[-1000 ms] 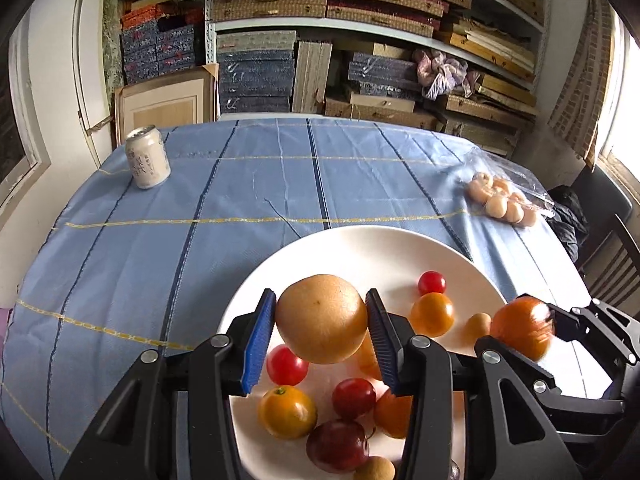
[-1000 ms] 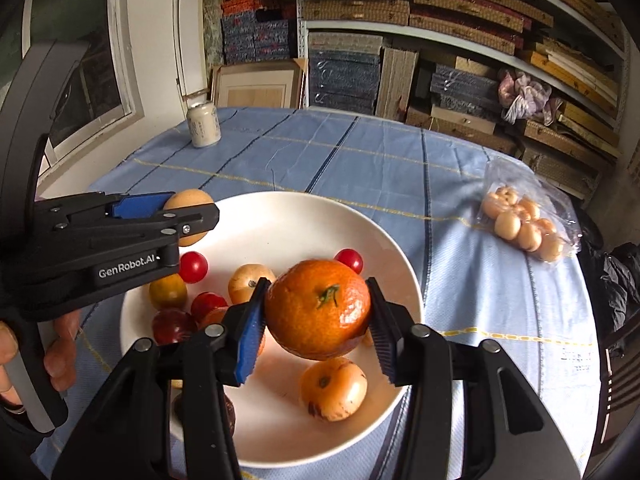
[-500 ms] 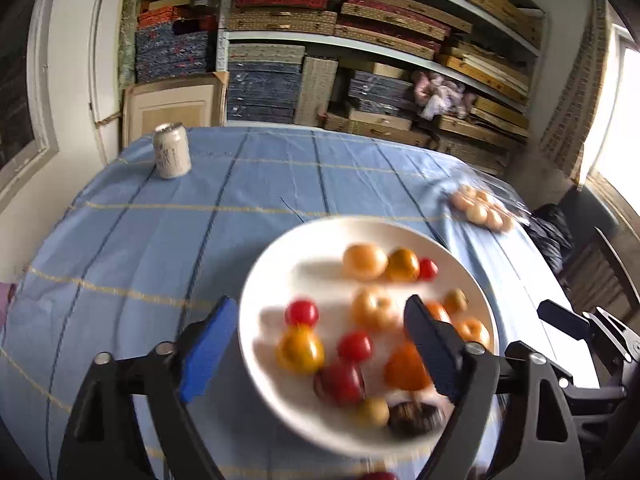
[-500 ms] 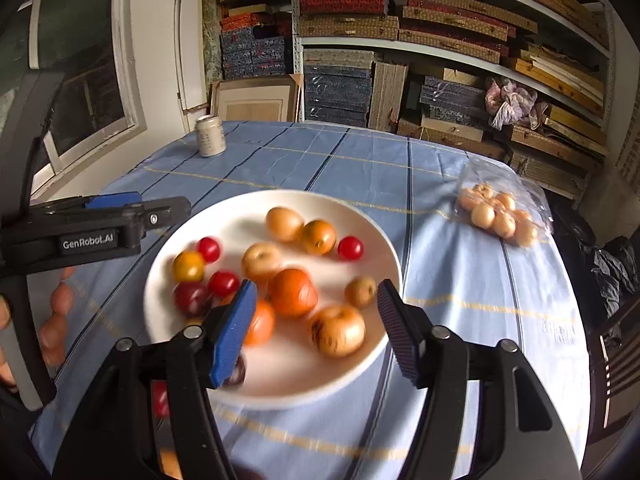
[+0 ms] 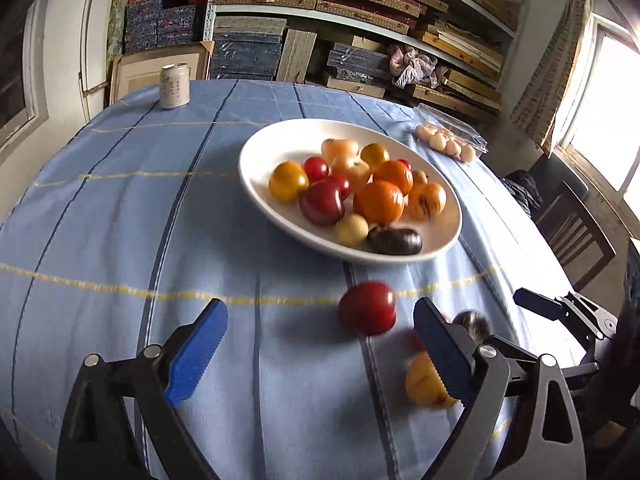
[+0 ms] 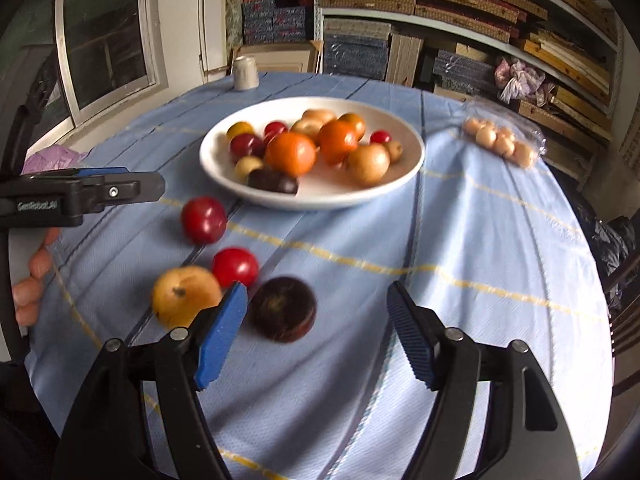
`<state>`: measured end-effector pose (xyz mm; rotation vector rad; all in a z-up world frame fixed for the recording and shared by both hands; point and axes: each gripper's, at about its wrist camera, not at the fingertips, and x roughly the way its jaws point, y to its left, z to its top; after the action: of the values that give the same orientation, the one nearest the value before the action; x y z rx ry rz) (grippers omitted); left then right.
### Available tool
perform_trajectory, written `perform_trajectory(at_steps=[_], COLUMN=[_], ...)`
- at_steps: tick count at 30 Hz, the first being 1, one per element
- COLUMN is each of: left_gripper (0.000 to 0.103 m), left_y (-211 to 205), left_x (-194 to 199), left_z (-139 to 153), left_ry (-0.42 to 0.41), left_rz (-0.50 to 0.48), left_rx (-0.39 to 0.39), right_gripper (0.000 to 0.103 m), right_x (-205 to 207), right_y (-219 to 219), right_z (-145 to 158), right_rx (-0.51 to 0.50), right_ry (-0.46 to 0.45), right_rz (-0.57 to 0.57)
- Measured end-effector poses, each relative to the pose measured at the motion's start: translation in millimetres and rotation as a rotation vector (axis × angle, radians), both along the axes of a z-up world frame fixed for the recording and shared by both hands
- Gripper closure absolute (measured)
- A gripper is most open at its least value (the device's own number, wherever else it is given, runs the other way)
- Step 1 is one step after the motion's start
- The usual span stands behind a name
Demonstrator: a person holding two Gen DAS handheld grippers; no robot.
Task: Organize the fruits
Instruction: 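Withdraw both open tools back toward the loose fruits, then grasp the dark brown fruit with the right tool while the left grasps the dark red plum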
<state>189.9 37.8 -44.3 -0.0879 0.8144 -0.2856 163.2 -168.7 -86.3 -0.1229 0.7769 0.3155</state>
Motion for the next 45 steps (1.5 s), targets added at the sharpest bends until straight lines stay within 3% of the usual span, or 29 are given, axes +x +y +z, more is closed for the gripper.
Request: perform_trajectory(at_steps=[5, 8, 10, 11, 16, 22, 28, 30, 33, 34, 39, 45], left_gripper=[0.008, 0.008, 0.008, 0.008, 0.008, 0.008, 0.009, 0.017, 0.048, 0.062, 0.063, 0.063], left_y=[7.3, 10.8, 9.9, 9.2, 4.2, -30.4, -51.8, -51.8, -50.2, -50.6, -49.7, -44.4], left_x=[1.4, 5.5, 8.3, 9.0, 6.5, 5.4, 22.6, 29.0, 34.0, 33.8, 27.6, 21.7], left_z=[-11.2, -13.1, -16.1, -17.0, -15.3, -7.2, -18.2, -25.8, -35.1, -35.8, -33.5, -28.1], left_ry=[-0.033, -0.016, -0.008, -0.006, -0.018, -0.051, 0.010, 0.040, 0.082, 0.085, 0.056, 0.048], left_rz=[0.035, 0.040, 0.035, 0.035, 0.010, -0.038, -0.033, -0.023, -0.042, -0.046, -0.037, -0.035], left_rx=[0.022, -0.012, -0.002, 0.005, 0.028, 0.144, 0.190, 0.193, 0.183, 0.184, 0.202, 0.171], right_gripper=[0.034, 0.045, 0.059, 0.062, 0.062, 0.062, 0.062, 0.061, 0.061, 0.061, 0.061, 0.061], right_x=[1.6, 5.3, 10.9, 12.9, 14.4, 7.6, 6.7, 5.4, 4.9, 5.2, 3.7, 2.9], right_y=[17.0, 21.5, 23.0, 21.9, 10.8, 8.0, 4.8, 4.4, 4.2, 4.1, 3.3, 3.3], right_z=[-11.8, -15.9, -18.5, -18.4, -13.8, -5.0, -2.7, -2.2, -1.6, -1.6, -1.4, -0.8], right_rx=[-0.033, -0.048, -0.045, -0.032, 0.005, -0.015, -0.006, -0.002, 0.004, 0.007, 0.018, 0.018], right_ry=[0.021, 0.029, 0.057, 0.063, 0.041, -0.027, -0.041, -0.047, -0.050, -0.049, -0.051, -0.054], right_rz=[0.024, 0.030, 0.038, 0.040, -0.007, -0.039, -0.043, -0.043, -0.038, -0.035, -0.034, -0.036])
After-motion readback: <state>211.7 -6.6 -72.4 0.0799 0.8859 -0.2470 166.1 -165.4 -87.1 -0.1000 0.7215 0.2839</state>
